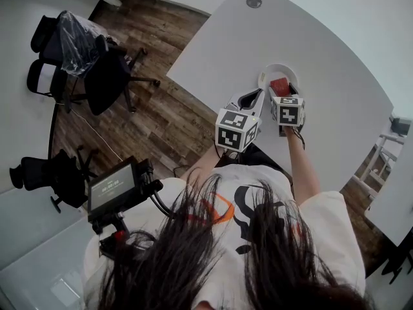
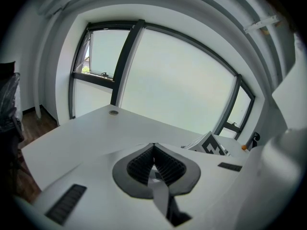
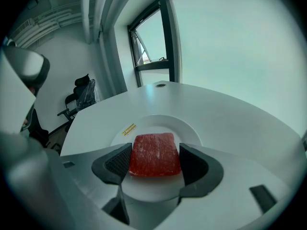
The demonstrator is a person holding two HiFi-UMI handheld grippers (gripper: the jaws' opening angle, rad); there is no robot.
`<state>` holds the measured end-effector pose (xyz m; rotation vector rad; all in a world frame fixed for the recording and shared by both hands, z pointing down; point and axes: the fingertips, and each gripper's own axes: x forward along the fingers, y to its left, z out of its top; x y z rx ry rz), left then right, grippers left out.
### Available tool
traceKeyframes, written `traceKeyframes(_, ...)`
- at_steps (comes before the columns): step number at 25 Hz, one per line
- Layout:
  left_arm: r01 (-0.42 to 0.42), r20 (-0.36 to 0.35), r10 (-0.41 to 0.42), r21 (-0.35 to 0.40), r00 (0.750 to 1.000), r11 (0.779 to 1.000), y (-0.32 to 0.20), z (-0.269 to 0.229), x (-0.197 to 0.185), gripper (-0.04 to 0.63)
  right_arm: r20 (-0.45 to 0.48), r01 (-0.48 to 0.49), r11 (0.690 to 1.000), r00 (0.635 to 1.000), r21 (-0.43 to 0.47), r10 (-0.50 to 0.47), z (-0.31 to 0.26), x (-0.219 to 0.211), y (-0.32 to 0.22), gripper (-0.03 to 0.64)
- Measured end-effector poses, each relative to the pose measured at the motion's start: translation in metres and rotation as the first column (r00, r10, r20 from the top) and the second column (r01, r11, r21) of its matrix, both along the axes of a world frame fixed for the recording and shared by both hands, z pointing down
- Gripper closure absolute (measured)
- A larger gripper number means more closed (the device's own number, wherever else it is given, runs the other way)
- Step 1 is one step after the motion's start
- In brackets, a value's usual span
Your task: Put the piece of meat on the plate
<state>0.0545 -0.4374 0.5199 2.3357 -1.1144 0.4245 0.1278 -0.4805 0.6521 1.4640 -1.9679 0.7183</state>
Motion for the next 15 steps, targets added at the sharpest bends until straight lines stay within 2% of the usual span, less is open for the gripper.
traceKeyframes(4, 0.004, 0.001, -0.004, 0.0, 1.0, 1.0, -0.0014, 0.0008, 0.0004, 0.589, -0.041, 0.035, 0.999, 0.999, 0.011, -0.035, 0.001, 0.0014, -0.0017, 0.302)
traceKeyframes(15, 0.025, 0.006, -0.024, -0.001, 1.0, 1.0, -0.007, 0.0029, -0.0022, 0.589, -0.004, 0.029, 0.999, 1.0, -0.045, -0.03, 0.0053, 0.004, -0.006, 0.301)
